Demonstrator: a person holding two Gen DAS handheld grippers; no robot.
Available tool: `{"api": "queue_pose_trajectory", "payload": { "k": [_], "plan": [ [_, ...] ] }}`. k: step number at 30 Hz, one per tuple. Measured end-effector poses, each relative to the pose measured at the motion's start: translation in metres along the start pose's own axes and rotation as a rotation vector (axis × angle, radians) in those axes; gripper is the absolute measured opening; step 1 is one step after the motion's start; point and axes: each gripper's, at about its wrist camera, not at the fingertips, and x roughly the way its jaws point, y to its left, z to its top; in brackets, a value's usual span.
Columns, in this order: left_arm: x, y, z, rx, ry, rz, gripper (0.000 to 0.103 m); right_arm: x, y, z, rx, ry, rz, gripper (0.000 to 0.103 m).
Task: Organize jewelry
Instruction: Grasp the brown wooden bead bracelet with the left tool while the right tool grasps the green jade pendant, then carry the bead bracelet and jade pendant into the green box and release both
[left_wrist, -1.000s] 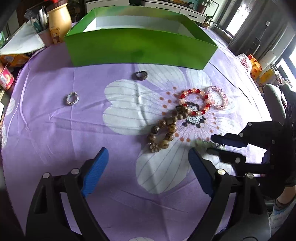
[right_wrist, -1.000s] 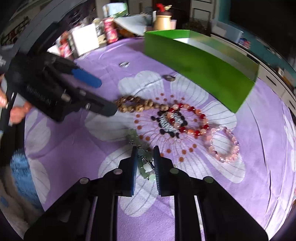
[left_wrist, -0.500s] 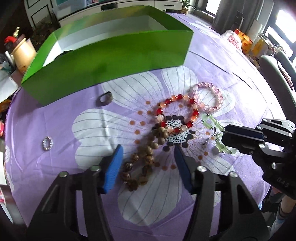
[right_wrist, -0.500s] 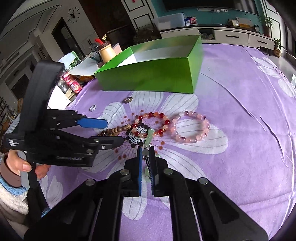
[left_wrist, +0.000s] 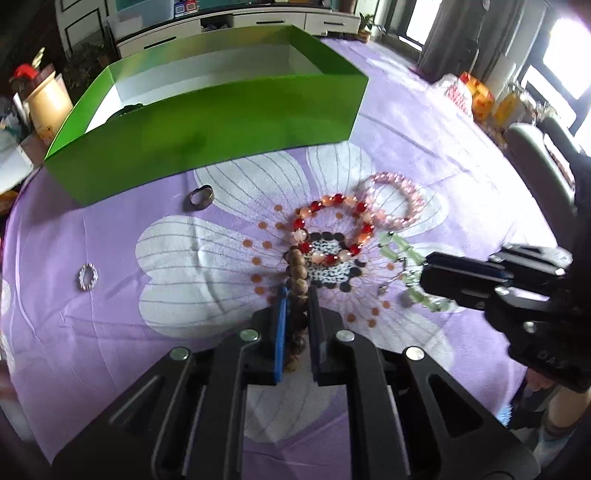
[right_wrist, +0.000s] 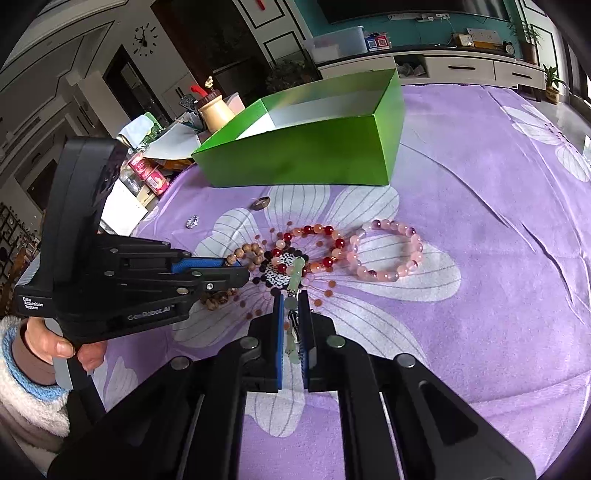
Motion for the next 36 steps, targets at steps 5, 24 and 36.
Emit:
{"api": "queue_pose_trajectory", "payload": {
  "k": [5, 24, 36],
  "plan": [
    [-0.037, 0.012, -0.009, -0.077, -0.077, -0.082, 0.01, -0.007, 0.003, 0.002, 0.01, -0.022, 0.022, 0.007],
    [-0.089, 0.062, -0.002, -0.241, -0.186, -0.094, 0.01, -0.028, 0.022, 0.033, -0.016, -0.1, 0.053, 0.007],
    [-0.104, 0.068, 0.037, -0.232, -0.234, -0.085, 0.01, -0.036, 0.03, 0.083, -0.051, -0.182, 0.036, 0.007]
  ]
}}
